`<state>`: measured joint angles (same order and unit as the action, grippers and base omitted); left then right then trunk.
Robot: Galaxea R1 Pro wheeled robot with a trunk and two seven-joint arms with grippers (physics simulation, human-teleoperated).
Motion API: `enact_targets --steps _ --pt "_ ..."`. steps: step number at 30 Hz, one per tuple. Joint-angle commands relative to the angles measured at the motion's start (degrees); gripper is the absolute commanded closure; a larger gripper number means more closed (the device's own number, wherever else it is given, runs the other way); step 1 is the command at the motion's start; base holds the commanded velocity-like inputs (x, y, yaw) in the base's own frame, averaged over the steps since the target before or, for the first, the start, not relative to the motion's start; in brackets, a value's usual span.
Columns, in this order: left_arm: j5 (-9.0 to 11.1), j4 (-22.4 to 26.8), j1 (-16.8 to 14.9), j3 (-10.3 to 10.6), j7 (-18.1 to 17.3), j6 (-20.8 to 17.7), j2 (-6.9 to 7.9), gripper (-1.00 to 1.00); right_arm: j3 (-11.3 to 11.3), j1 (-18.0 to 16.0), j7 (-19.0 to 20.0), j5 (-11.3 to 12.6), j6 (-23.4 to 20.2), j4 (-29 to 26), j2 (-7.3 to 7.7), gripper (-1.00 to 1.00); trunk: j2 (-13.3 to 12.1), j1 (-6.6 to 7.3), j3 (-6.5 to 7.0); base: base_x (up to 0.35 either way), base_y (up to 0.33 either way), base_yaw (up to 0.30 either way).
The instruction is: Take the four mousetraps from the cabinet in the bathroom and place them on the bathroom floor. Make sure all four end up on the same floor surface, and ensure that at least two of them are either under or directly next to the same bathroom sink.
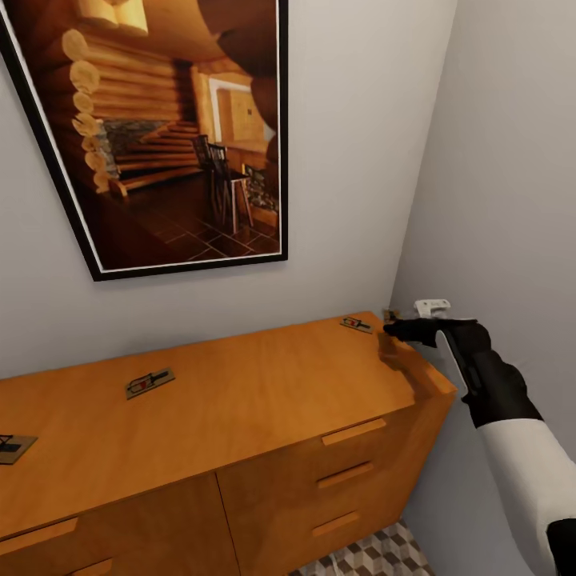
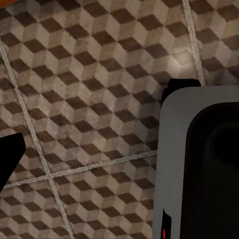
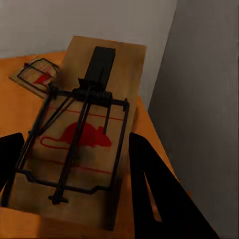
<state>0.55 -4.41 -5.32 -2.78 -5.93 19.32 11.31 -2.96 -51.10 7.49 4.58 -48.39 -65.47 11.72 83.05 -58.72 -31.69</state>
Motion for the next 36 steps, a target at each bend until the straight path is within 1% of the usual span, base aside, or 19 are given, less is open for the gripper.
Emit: enact_targets --steps 1,4,8,27,36 --pt "0.1 -0.2 -0.1 -0.3 -0.3 0.4 0.01 -1.0 -0.1 -0.2 -0.2 0.4 -2.4 -1.2 0.13 1.0 0.0 0.0 -0.07 0.0 0.0 0.0" --pt "0.1 -0.2 -0.1 -0.3 -0.3 0.4 0.0 -1.0 0.0 -0.5 -0.3 0.4 -5.8 -4.8 0.2 1.0 0.0 0.0 -0.07 0.0 0.0 0.0" --pt "0.1 -0.2 -0.1 -0.3 -0.3 0.4 -0.04 -1.0 0.0 -0.8 -0.4 0.4 -7.3 -7.1 0.28 1.0 0.0 0.0 -0.07 0.0 0.0 0.0" --pt "0.0 -0.2 -0.1 -0.3 -0.3 0.4 -0.06 -1.0 0.0 -0.8 -0.4 0.4 -7.8 -7.7 0.23 1.0 0.0 0.0 -0.07 -0.003 0.0 0.0" --pt "0.0 -0.2 -0.1 -0.3 -0.3 0.4 -0.06 -1.0 -0.1 -0.8 -0.3 0.4 -7.8 -7.3 0.14 1.0 0.0 0.0 -0.07 -0.133 0.0 0.0"
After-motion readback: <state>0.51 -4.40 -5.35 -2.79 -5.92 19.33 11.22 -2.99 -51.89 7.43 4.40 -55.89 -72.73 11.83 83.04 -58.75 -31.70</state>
